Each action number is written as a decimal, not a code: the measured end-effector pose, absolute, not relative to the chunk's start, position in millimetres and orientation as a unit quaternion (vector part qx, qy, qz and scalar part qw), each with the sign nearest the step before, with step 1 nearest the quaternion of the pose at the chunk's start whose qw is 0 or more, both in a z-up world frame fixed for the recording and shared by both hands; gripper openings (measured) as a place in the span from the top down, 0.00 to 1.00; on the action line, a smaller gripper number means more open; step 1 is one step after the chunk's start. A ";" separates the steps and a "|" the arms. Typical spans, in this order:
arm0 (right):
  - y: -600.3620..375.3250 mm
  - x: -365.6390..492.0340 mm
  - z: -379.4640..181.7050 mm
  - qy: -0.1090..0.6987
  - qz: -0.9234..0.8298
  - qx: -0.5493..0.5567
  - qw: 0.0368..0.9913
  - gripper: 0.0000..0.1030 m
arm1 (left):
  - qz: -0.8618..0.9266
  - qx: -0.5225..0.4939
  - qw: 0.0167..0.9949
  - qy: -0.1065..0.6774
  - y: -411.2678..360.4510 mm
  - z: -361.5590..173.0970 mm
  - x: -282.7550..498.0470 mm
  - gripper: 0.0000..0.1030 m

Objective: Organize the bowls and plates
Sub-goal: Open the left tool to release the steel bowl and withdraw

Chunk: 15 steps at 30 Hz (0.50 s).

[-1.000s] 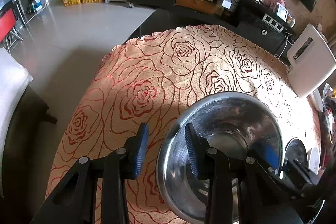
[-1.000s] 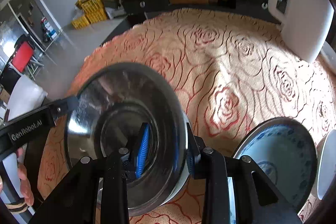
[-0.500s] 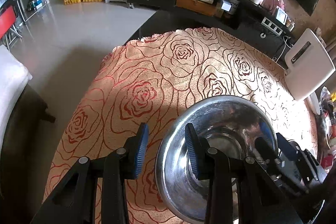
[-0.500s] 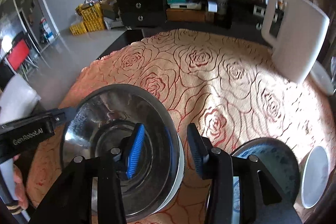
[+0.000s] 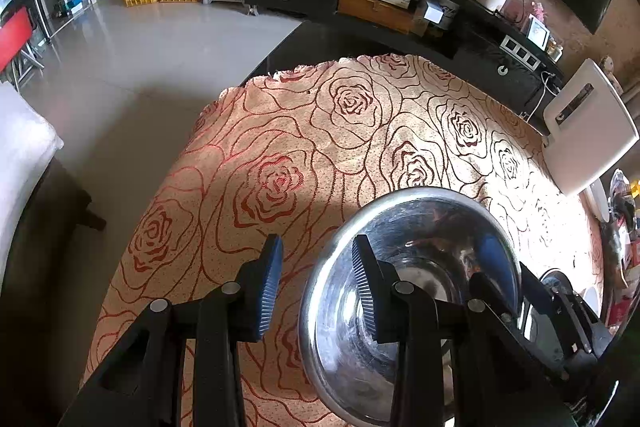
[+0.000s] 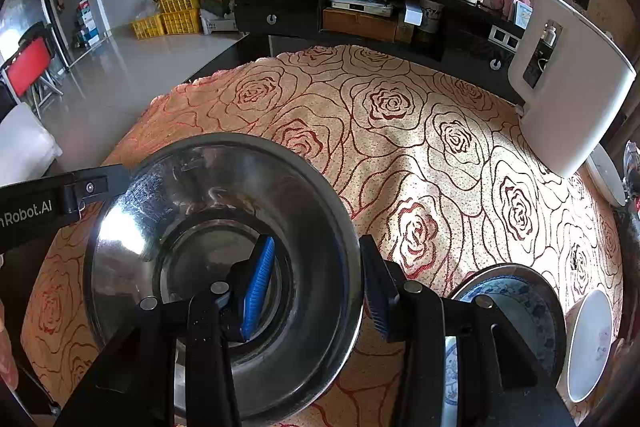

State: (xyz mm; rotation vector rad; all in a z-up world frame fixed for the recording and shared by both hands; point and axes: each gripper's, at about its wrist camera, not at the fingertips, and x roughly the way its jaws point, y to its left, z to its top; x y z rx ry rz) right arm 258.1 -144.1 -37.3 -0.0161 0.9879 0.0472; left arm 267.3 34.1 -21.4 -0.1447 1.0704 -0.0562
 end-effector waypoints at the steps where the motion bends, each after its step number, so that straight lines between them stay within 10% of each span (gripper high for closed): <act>1: -147.9 257.6 -34.8 0.472 0.020 -0.001 0.881 0.00 | -0.028 -0.069 0.858 0.508 34.1 -19.8 266.5 0.66; 15: -228.8 186.0 53.1 0.367 -0.028 0.052 0.928 0.00 | -0.096 0.052 0.924 0.368 -27.3 57.1 183.5 0.66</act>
